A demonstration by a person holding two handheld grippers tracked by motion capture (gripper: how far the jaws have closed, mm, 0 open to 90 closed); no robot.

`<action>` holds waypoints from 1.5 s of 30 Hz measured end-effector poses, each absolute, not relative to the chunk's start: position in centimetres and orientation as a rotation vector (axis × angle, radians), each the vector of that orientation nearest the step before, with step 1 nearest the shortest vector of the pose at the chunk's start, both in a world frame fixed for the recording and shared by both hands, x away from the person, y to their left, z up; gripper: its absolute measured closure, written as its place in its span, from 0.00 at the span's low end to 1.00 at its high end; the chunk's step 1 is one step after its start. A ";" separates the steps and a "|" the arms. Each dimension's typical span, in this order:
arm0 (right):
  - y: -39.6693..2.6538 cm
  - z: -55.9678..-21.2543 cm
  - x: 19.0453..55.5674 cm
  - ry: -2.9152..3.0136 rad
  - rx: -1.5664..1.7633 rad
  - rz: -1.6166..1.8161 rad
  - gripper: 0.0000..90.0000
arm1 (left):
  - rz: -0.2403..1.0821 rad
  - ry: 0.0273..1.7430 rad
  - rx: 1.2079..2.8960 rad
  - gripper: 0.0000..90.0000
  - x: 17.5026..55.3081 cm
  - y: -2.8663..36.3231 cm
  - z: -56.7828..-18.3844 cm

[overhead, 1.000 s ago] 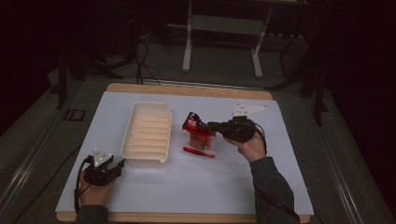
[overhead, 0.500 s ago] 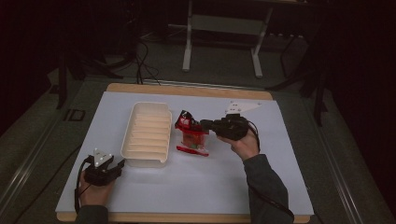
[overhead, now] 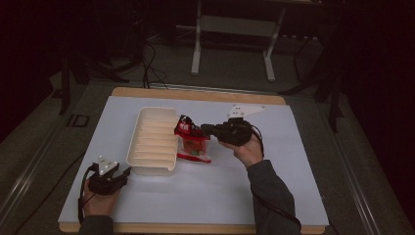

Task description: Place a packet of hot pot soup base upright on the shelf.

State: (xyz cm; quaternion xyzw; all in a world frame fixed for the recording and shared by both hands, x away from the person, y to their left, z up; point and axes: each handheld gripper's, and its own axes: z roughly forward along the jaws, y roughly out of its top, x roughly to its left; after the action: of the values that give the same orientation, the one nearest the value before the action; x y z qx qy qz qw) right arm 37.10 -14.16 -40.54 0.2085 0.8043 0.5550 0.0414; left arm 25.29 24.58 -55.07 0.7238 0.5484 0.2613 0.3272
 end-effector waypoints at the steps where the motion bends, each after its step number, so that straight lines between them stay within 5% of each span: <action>1: -14.0 -40.6 37.1 2.464 0.635 1.705 1.00 | 0.685 1.436 1.896 0.59 25.3 24.6 -55.1; 45: -7.3 -41.1 37.5 2.429 0.604 1.755 1.00 | 0.678 1.429 1.883 0.58 25.2 24.7 -55.0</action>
State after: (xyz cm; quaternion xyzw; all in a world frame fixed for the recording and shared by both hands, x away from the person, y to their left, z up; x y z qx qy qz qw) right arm 37.48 -7.35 -41.08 0.1974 0.7939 0.5736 0.0426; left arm 25.19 24.73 -55.02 0.7214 0.5477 0.2598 0.3348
